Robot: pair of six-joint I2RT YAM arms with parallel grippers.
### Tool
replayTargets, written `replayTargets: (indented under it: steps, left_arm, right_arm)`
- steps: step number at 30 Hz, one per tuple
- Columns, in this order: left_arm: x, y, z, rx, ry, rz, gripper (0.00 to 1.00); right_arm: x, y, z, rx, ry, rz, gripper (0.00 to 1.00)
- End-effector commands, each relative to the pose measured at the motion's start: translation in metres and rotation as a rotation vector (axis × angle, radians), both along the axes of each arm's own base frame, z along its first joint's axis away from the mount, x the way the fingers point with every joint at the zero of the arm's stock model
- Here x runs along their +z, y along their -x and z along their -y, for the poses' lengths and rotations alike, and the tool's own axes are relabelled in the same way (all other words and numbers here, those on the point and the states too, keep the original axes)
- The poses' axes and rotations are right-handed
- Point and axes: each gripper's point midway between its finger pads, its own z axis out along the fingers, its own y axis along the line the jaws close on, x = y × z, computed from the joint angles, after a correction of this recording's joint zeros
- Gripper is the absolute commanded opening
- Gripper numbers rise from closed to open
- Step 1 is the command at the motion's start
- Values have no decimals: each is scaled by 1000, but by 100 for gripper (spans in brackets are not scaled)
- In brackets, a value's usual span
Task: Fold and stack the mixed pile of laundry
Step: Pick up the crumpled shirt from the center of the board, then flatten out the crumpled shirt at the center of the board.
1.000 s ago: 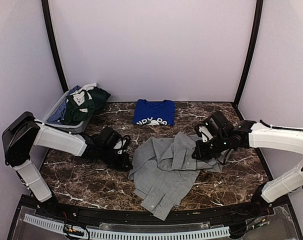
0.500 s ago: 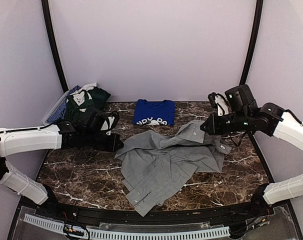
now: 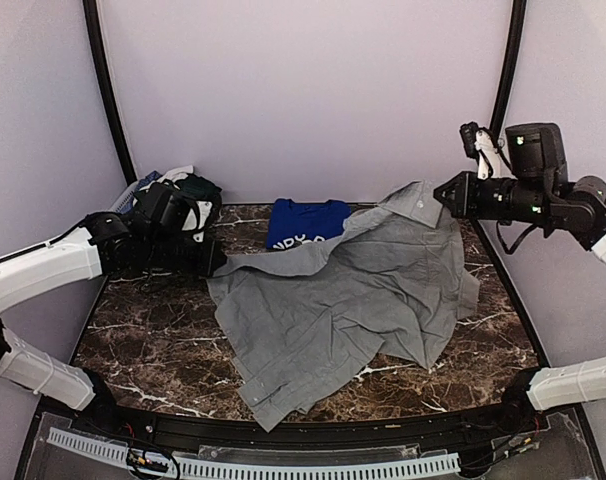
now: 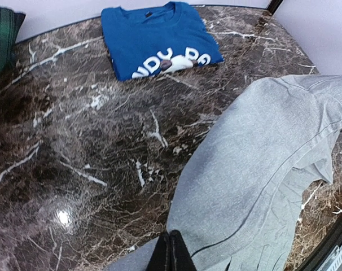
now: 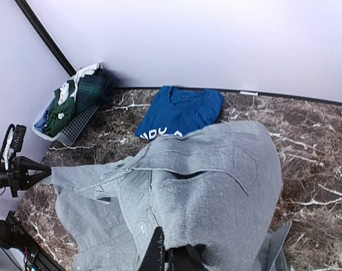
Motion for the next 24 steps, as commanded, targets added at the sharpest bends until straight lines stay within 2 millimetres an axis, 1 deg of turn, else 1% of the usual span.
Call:
replayTargets:
  steps: [1,5,9,10,12,15,16,18,20,21,22,23,24]
  left_arm:
    - [55,3,0,-82,11,119,0]
    - [75,9,-4,-98,27,168,0]
    - [89,23,-1,-175,54,191,0]
    - [91,30,6,-226,79,176,0]
    - [92,41,10,-280,90,149,0]
    - [90,58,14,-351,123,121,0]
    - [92,60,13,-355,131,129,0]
    - [91,61,11,-343,142,133,0]
    - [88,56,9,-317,128,138,0]
    - [88,51,8,-301,116,146,0]
    - [81,46,10,-297,98,132,0]
    - [82,41,12,-289,90,138,0]
    - [74,34,14,-283,72,120,0]
  right_arm:
    - [22,1,15,-37,23,68,0]
    - [15,3,22,-60,46,61,0]
    - [22,10,34,-89,42,84,0]
    - [22,12,35,-87,39,83,0]
    - [17,17,37,-81,41,65,0]
    - [2,25,40,-73,52,26,0]
    - [-1,26,41,-75,55,18,0]
    - [-3,28,46,-92,56,12,0]
    - [0,26,51,-118,63,27,0]
    - [0,23,52,-132,71,32,0]
    - [-1,20,52,-142,82,34,0]
    - [-3,16,51,-150,96,31,0]
    - [-7,11,51,-160,113,23,0]
